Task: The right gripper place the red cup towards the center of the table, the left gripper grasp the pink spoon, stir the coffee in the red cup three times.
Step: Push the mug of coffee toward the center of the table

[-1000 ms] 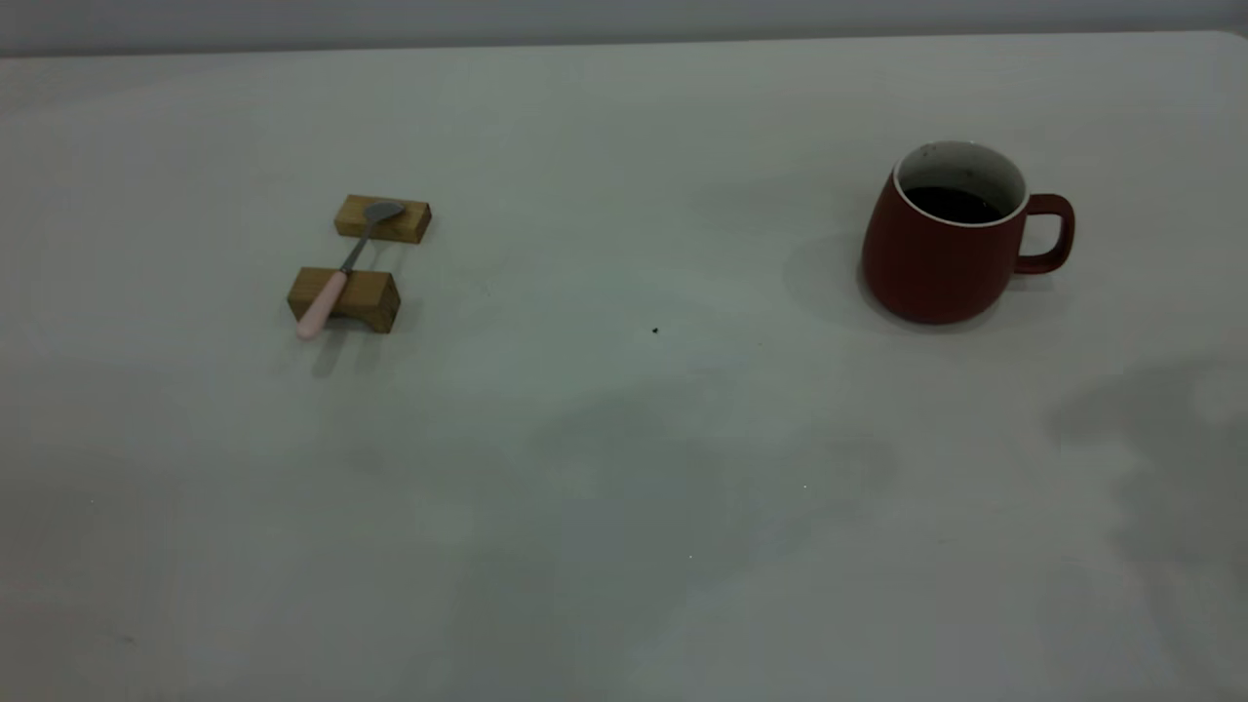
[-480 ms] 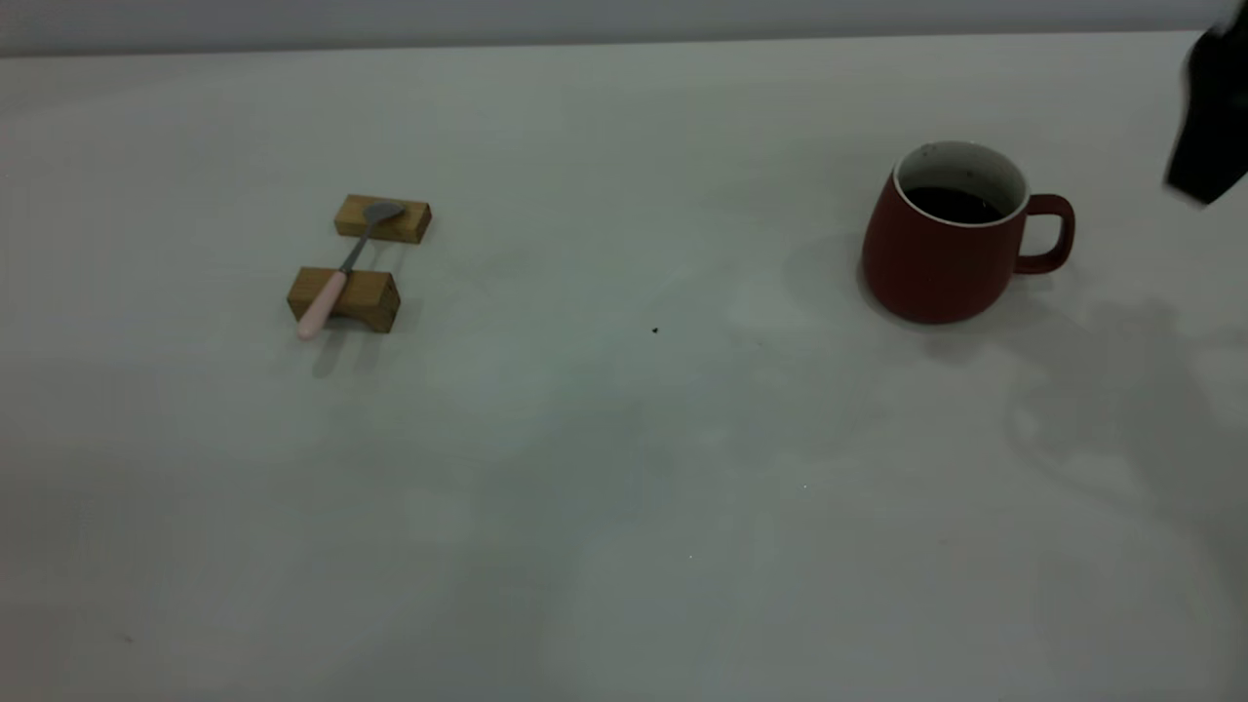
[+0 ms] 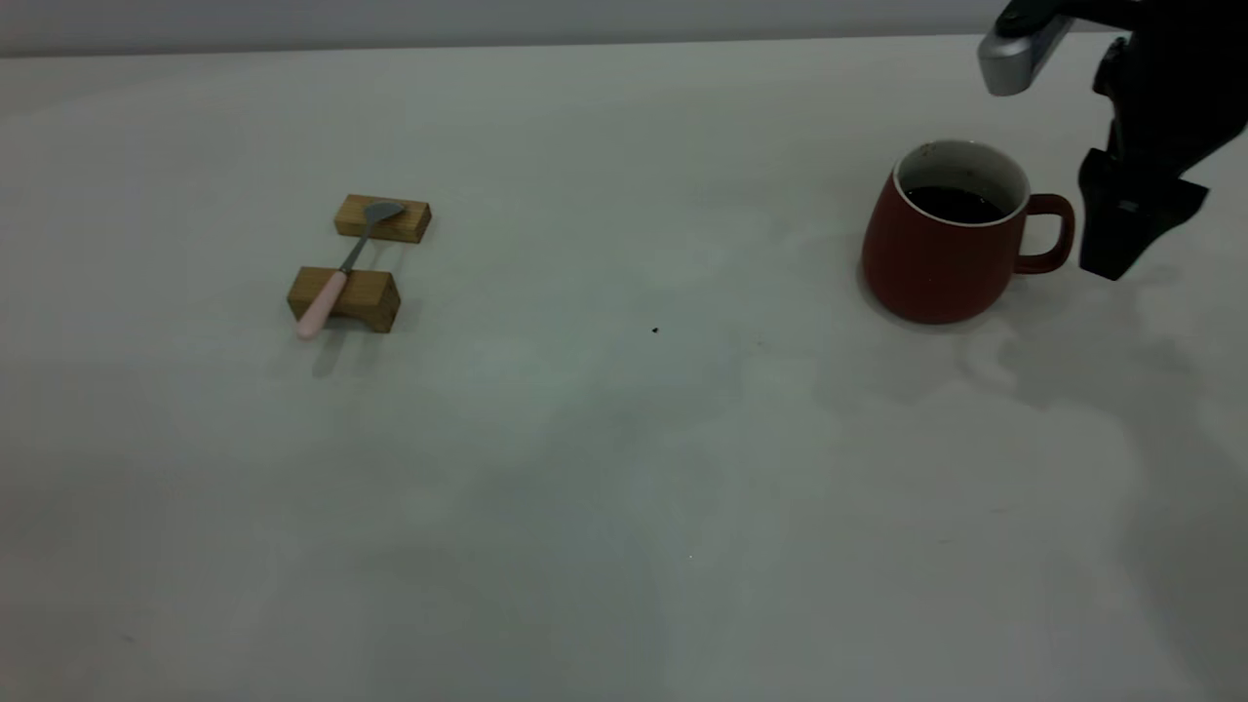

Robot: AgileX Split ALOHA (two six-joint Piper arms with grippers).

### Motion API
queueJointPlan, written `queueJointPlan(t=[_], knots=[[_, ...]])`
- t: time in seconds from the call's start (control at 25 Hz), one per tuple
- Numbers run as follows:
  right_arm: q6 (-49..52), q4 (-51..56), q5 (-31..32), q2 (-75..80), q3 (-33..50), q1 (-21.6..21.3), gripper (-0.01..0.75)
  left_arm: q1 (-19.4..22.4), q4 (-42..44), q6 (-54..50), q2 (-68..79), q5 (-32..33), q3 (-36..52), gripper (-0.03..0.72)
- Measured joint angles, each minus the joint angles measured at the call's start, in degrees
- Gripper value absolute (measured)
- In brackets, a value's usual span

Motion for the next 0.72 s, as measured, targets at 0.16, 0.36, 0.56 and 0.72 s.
queueJointPlan(t=[0.16,0.36,0.56,0.72], knots=[[-0.73,-1.24,0.0,2.75,-3.78,0.0,0.686,0.0,0.0,0.0,0.0,0.0,0.0,0.389],[-2.65,-1.37,0.06,6.2,-7.42,0.0,0.682,0.0,0.0,0.12,0.0,0.0,0.0,0.389],[-4.69,-1.24,0.19,7.89,-9.36,0.34,0.675,0.0,0.0,0.1,0.0,0.0,0.0,0.389],[-5.97,-1.13,0.13,8.33,-9.41,2.05,0.666,0.0,0.0,0.1,0.0,0.0,0.0,0.389]])
